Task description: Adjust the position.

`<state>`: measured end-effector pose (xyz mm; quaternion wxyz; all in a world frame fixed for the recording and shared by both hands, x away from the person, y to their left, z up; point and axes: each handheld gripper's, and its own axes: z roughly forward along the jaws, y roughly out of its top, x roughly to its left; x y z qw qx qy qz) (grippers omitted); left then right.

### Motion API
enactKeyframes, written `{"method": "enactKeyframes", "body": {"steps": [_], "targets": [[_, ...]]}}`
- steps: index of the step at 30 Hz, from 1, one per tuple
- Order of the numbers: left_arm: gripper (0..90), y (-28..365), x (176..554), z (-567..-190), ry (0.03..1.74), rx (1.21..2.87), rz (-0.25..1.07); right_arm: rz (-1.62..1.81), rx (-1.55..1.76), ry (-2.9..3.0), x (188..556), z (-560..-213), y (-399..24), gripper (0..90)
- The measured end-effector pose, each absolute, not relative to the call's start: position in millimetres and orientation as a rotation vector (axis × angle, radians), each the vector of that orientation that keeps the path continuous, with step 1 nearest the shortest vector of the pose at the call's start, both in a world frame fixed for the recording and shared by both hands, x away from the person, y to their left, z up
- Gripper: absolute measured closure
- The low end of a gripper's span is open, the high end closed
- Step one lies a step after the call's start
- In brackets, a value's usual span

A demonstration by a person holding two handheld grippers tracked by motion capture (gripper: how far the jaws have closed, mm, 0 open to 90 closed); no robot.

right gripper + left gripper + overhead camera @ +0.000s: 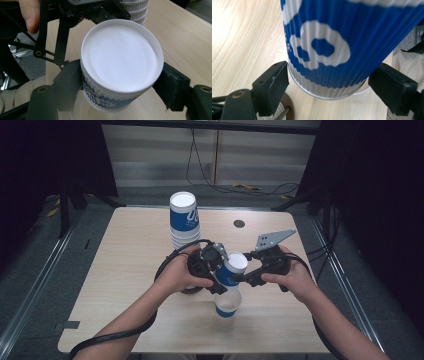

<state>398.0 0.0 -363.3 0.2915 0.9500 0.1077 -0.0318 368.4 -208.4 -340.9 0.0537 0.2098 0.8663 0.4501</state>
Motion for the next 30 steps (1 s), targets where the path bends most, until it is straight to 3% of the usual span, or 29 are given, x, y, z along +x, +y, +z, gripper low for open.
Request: {"method": "enactKeyframes", "body": {"steps": [30], "targets": [[17.9,4,400,-362,0.312,2.487,-0.09,1.334,0.678,2.613,365,-340,-232,26.7]]}}
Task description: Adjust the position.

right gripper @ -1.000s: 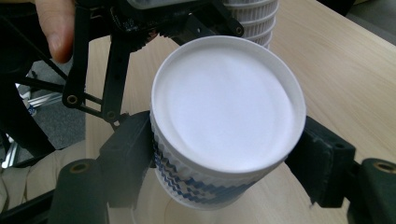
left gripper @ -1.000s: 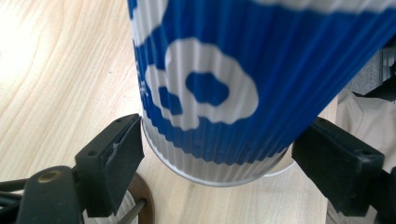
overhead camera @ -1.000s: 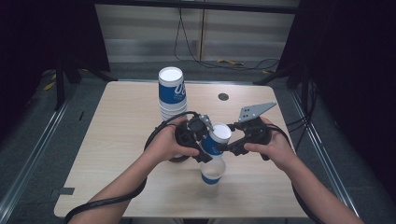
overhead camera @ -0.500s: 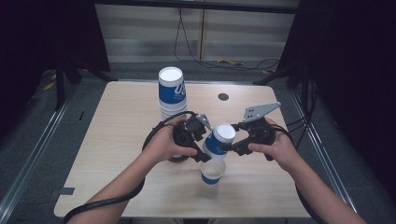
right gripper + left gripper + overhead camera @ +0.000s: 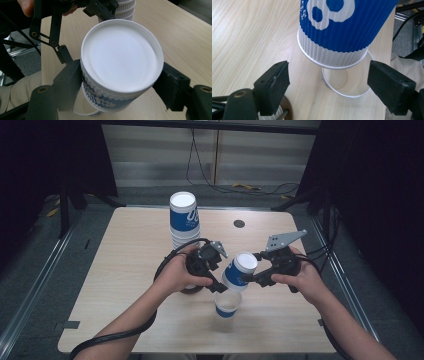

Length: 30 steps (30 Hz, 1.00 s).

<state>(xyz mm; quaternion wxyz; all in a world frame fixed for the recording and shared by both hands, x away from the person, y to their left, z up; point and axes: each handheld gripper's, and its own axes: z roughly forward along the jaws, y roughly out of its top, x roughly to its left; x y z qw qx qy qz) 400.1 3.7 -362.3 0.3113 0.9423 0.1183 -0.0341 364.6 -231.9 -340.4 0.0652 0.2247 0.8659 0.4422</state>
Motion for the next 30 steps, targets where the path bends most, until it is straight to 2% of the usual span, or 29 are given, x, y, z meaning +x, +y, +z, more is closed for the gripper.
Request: {"method": "enactKeyframes", "body": {"steps": [30], "targets": [[16.1,-1.3,400.5,-366.9,0.325,2.411,-0.098,1.373,0.683,2.585,365.0,-331.8,-234.5,26.7]]}}
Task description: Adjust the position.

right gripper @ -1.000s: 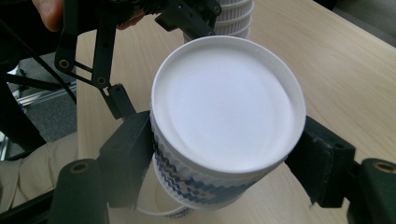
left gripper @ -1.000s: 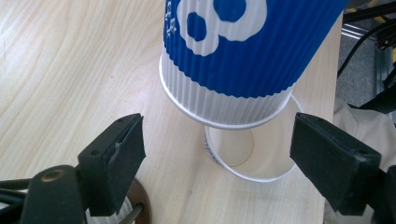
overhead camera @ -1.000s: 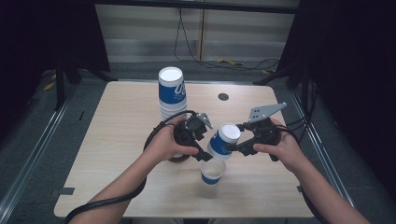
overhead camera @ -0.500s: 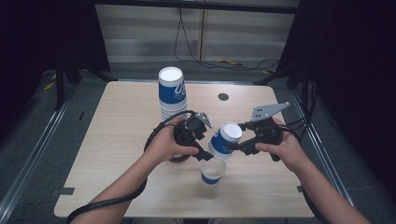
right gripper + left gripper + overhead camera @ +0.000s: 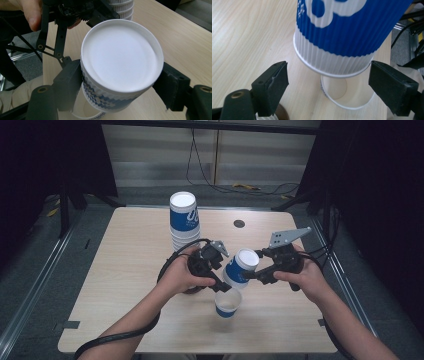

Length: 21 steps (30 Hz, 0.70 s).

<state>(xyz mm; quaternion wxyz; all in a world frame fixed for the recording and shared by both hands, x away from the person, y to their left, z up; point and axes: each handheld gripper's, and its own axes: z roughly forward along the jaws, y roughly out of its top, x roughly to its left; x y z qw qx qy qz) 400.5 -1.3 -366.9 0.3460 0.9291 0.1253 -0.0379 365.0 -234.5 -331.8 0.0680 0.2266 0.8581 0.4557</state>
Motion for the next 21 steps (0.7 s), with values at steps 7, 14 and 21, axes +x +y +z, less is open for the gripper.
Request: {"method": "enactKeyframes", "body": {"steps": [7,14,21], "targets": [[16.0,-5.6,398.7,-365.9,0.311,2.392,-0.091,1.392,0.686,2.58,365.4,-331.6,-231.8,26.7],[16.0,-9.1,398.0,-367.2,0.295,2.396,-0.09,1.405,0.683,2.573,365.6,-330.3,-230.2,26.7],[16.1,-10.1,398.1,-368.0,0.29,2.401,-0.08,1.416,0.687,2.566,365.6,-331.2,-230.6,26.7]]}}
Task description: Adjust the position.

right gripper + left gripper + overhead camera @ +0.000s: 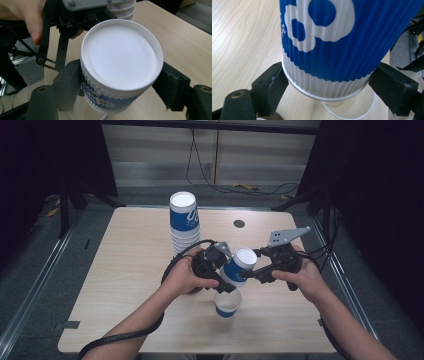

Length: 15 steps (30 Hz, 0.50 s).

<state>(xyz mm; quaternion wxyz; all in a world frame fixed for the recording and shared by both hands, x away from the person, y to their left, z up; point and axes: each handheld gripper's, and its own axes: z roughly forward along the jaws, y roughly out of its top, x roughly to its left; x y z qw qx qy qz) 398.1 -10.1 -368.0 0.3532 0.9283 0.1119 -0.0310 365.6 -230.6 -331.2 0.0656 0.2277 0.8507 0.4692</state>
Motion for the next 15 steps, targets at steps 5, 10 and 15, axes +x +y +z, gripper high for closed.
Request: {"method": "enactKeyframes", "body": {"steps": [5,10,15], "targets": [[16.5,-9.6,398.3,-367.9,0.296,2.392,-0.077,1.424,0.691,2.561,365.8,-332.2,-231.3,26.7],[17.4,-8.4,398.7,-366.0,0.289,2.389,-0.058,1.428,0.698,2.549,365.7,-332.3,-233.1,26.7],[17.0,-7.8,399.5,-366.0,0.294,2.388,-0.055,1.43,0.705,2.553,365.6,-333.6,-233.6,26.7]]}}
